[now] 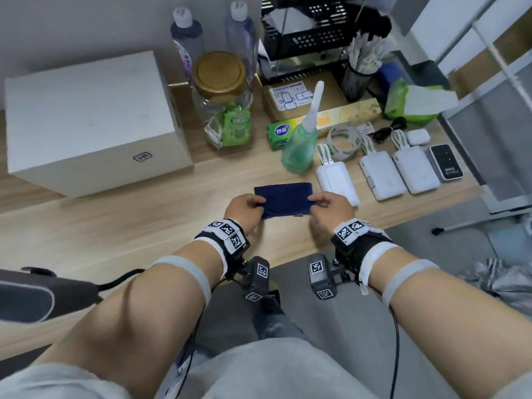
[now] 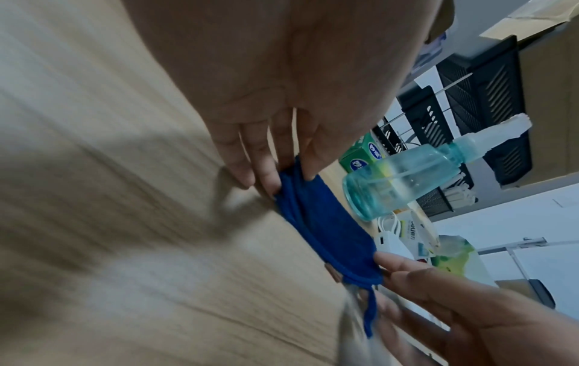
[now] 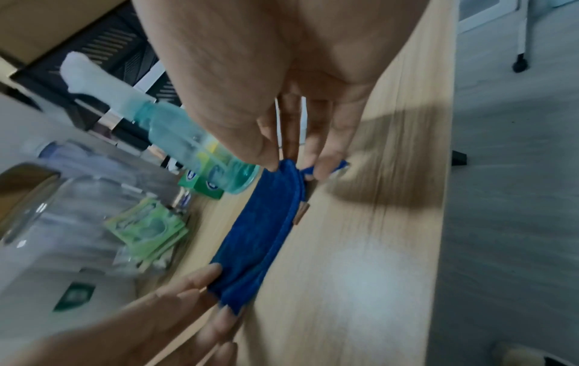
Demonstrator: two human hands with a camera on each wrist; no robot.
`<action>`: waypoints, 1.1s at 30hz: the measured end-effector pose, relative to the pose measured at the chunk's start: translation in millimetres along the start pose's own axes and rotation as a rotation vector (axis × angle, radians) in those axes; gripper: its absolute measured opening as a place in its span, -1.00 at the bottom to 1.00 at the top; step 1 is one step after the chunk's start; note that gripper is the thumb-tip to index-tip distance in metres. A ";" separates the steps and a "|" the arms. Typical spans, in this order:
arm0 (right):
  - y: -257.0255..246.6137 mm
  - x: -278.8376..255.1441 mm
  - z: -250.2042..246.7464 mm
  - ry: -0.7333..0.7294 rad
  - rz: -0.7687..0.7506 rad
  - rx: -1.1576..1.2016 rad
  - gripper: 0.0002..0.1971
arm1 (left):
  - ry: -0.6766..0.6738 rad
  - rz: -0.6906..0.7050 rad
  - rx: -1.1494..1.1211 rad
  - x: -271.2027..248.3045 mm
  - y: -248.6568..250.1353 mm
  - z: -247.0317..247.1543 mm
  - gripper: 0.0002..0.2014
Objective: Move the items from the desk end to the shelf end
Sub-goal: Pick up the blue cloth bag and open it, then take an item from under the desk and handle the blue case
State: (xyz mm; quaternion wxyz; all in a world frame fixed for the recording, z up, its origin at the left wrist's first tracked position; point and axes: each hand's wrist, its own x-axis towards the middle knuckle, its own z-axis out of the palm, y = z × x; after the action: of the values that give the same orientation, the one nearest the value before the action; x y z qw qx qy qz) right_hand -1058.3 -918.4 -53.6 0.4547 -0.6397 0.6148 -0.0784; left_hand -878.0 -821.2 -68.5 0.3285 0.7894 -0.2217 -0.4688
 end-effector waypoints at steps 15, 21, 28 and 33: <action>-181.9 -95.3 188.4 -0.451 -0.410 -0.146 -0.95 | 0.474 -0.029 -0.179 -134.5 -86.4 -235.9 -0.83; -262.5 -208.6 314.8 -0.636 -0.587 -0.291 -0.92 | 0.744 -0.091 -0.249 -236.1 -196.3 -374.0 -0.90; -313.0 -370.4 466.9 -0.882 -0.750 -0.462 -0.93 | 1.009 -0.273 -0.278 -359.6 -343.0 -475.7 -0.89; -315.0 -468.6 551.0 -1.035 -0.807 -0.578 -0.94 | 1.135 -0.452 -0.359 -430.3 -427.8 -503.3 -0.82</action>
State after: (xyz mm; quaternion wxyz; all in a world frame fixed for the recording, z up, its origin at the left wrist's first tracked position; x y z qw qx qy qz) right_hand -578.3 -302.3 58.6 0.4357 -0.8672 0.0318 0.2389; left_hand -613.0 -88.3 50.0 0.4149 0.8750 0.2408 -0.0651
